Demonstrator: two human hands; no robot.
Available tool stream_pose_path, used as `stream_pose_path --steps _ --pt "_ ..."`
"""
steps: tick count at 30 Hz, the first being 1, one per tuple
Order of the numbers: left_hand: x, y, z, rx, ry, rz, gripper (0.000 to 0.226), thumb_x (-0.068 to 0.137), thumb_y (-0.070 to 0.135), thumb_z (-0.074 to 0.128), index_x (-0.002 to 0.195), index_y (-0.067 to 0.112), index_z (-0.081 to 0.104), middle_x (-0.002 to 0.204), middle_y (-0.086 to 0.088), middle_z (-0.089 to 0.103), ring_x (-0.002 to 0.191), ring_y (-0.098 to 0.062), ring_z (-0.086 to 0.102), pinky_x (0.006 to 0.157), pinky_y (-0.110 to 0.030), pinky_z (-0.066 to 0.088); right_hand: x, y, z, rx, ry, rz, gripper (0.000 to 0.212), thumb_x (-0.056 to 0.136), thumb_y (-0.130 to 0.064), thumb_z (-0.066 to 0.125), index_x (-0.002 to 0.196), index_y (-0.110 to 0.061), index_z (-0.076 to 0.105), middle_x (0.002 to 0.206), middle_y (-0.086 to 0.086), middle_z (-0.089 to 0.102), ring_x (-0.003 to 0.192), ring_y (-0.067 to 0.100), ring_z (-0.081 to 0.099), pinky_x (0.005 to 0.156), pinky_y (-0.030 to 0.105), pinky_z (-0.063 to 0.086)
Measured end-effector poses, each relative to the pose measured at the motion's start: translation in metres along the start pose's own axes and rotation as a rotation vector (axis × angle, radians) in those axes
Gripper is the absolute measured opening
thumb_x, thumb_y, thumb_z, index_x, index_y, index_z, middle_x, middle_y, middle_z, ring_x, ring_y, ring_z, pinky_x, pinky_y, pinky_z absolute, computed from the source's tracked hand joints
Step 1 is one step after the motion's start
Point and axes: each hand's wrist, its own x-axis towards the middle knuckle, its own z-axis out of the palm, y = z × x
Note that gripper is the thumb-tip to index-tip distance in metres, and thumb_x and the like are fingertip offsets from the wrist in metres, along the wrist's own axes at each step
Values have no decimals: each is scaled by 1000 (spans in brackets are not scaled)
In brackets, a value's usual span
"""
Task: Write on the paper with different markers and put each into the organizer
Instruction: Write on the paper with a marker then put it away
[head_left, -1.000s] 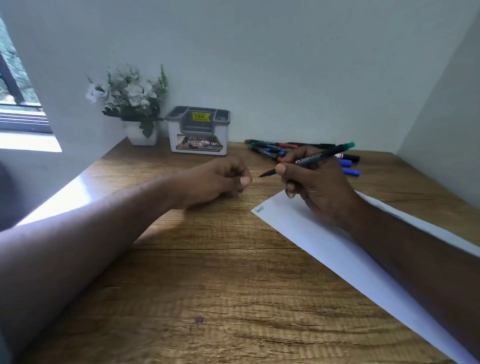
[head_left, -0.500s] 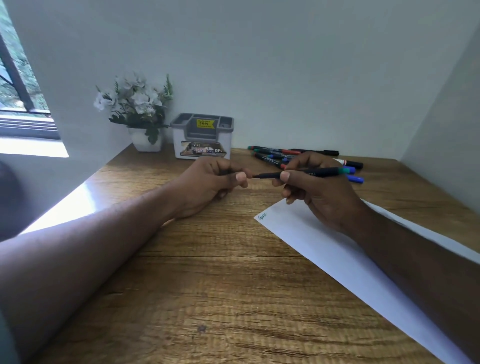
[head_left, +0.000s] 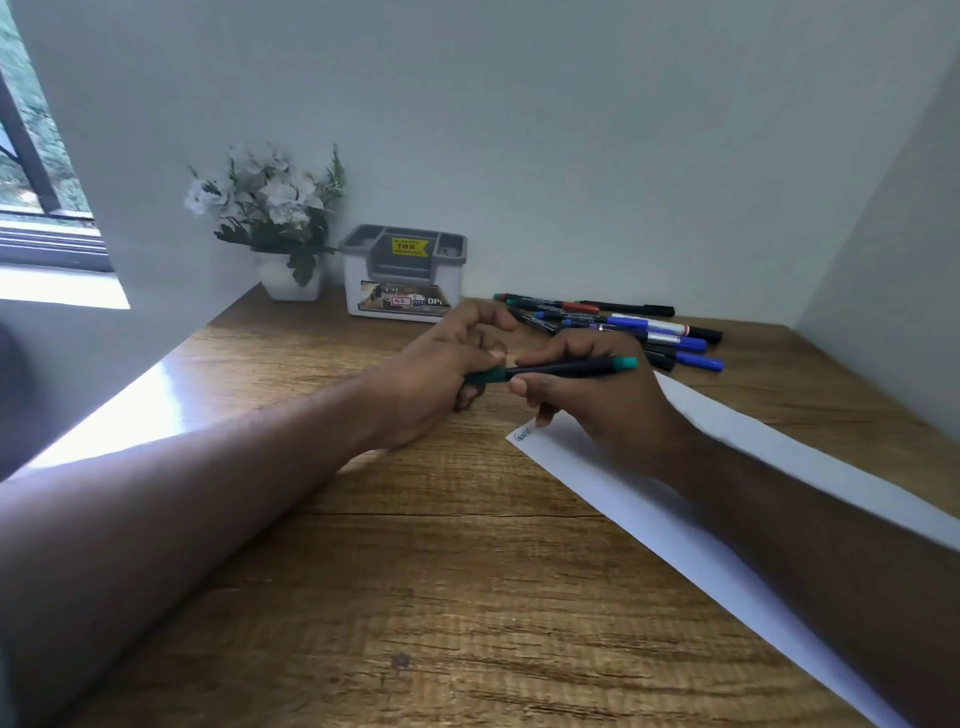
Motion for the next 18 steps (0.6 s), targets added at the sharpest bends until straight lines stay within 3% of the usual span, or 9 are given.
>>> stream_pose_path --steps 4,7,9,11,13,15,16,18 --pt "0 -1 1 -30 3 -30 34 95 -5 38 112 23 47 82 -1 50 51 -10 32 52 -29 24 -1 -1 6 -13 -17 -38 14 76 11 70 89 4 69 66 -3 70 62 11 65 57 25 56" --pt "-1 -1 3 -106 -4 -63 24 99 6 41 113 24 49 78 -3 54 53 -12 37 53 -29 29 1 -7 4 -65 -73 -70 12 80 7 68 91 2 69 69 -6 71 64 7 66 59 21 55" --pt "4 -1 1 -145 25 -56 20 101 14 41 117 24 49 87 -8 58 60 -16 48 54 -30 34 0 -8 -1 -81 -102 -35 11 84 1 66 95 1 67 68 0 70 61 11 66 57 24 55" --pt "12 -3 -10 30 111 28 21 101 17 43 120 24 48 96 -6 60 73 -18 55 57 -28 38 0 -6 -5 -159 -104 -33 10 88 -1 64 98 -2 67 73 4 70 64 13 66 58 30 56" --pt "20 -8 -27 307 227 110 25 97 15 50 118 27 51 102 1 58 81 -12 55 61 -24 41 6 -7 -14 -408 -140 -69 31 87 2 64 114 -13 63 101 -2 69 86 1 64 72 25 56" --pt "28 -12 -41 430 327 131 32 92 8 56 119 25 53 109 2 58 89 -9 56 68 -20 44 18 -10 -24 -644 -273 -18 73 83 9 61 141 -31 40 136 -14 51 112 -13 49 88 17 49" --pt "32 -14 -45 470 353 133 35 89 5 57 121 20 53 111 1 59 94 -9 56 73 -18 44 24 -12 -28 -652 -329 60 86 82 11 58 146 -38 28 145 -17 40 120 -14 41 92 16 46" --pt "44 -17 -47 610 377 147 38 85 2 59 121 13 54 110 -1 59 100 -11 56 82 -19 44 37 -15 -31 -481 -322 175 90 84 8 57 147 -44 19 150 -17 29 126 -8 38 96 18 43"
